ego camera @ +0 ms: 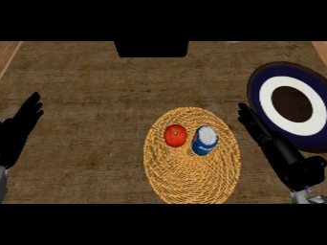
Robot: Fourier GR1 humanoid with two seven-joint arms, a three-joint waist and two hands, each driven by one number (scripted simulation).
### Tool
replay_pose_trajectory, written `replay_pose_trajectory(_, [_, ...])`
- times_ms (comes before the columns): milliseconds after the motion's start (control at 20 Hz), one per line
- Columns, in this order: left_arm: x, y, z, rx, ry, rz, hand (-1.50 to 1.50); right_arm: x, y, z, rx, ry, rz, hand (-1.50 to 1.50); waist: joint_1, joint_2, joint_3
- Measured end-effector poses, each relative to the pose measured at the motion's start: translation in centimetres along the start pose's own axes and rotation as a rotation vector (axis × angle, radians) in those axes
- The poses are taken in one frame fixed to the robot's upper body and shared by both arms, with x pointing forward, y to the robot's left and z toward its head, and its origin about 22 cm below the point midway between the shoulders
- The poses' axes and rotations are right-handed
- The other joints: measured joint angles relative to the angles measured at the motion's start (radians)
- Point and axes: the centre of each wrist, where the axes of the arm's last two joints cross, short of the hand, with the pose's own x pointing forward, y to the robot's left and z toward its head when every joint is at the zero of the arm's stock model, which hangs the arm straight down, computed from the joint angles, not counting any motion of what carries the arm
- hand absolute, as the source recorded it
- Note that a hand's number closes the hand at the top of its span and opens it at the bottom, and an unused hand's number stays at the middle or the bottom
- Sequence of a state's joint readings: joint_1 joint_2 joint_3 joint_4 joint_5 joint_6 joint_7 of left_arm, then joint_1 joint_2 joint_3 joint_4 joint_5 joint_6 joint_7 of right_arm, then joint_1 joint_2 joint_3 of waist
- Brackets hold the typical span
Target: Pick the can from the placemat and place it in the plate
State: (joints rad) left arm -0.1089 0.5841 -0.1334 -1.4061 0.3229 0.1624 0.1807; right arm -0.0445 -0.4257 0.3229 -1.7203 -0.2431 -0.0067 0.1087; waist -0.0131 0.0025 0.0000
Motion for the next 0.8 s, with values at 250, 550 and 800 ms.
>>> replay_pose_trajectory(250, [3.8, -1.9, -0.5, -0.113, -0.235, -0.033, 0.0, -3.2, -1.2, -1.2, 0.042, 0.285, -0.195, -1.5, 0.04, 0.018, 0.001])
replay_pose_trajectory(550, [7.8, -5.9, -0.2, -0.31, -0.488, -0.04, 0.0, -2.8, -4.0, -4.1, 0.222, 0.572, 0.1, -1.5, 0.104, 0.028, -0.001])
replay_pose_trajectory(800, [8.6, -7.7, 0.1, -0.362, -0.552, -0.05, 0.0, 1.3, -4.4, -9.2, 0.331, 0.614, 0.409, -1.5, 0.108, 0.019, 0.0])
